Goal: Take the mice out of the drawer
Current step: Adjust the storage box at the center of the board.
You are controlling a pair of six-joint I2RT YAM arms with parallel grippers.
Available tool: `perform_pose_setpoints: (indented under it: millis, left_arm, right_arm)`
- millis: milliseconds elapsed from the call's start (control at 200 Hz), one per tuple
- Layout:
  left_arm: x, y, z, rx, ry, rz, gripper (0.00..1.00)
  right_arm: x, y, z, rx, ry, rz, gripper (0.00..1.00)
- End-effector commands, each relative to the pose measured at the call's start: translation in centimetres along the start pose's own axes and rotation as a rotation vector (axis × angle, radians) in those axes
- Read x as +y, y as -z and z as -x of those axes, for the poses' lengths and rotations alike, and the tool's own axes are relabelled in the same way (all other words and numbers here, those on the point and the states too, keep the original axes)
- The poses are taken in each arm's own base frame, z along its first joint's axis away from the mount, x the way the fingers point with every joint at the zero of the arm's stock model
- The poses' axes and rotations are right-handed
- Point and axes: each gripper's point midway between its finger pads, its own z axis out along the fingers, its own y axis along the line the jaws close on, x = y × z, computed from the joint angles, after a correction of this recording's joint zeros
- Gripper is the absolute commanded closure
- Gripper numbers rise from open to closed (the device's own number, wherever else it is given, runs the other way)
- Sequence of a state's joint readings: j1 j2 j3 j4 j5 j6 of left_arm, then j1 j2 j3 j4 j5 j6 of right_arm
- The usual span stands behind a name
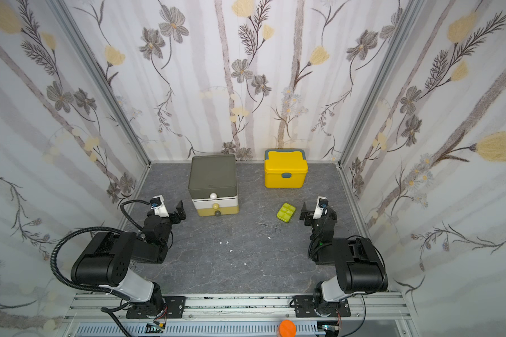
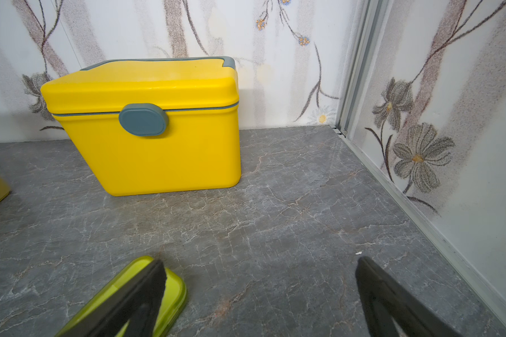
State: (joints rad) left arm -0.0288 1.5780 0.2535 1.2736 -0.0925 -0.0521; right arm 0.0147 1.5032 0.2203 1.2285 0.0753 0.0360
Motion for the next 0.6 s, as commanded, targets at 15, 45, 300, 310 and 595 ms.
perform_pose_setpoints:
  millis: [15,45,300,310,595]
  left_arm:
    - [0.0,-0.1,0.7,-0.024,-0.004,-0.001,0.0]
    - [0.0,-0.1,0.7,-0.02,-0.002,0.001,0.0]
    - [0.0,0.6,4.2,-0.03,0.02,0.024,0.0]
    - [0.1,0.7,4.3,-0.034,0.024,0.029,0.0]
    - [2.6,3.2,9.0,-0.122,0.296,0.16,0.0]
  right_arm:
    - [0.4,0.4,1.0,-0.046,0.001,0.024,0.0]
    - [0.4,0.7,1.3,-0.061,0.0,0.026,0.01]
    - [-0.6,3.1,3.4,-0.119,-0.035,-0.024,0.01]
    - [-0.6,3.0,3.5,-0.114,-0.037,-0.025,0.01]
    - [-2.0,2.5,5.3,0.03,-0.363,-0.122,0.0]
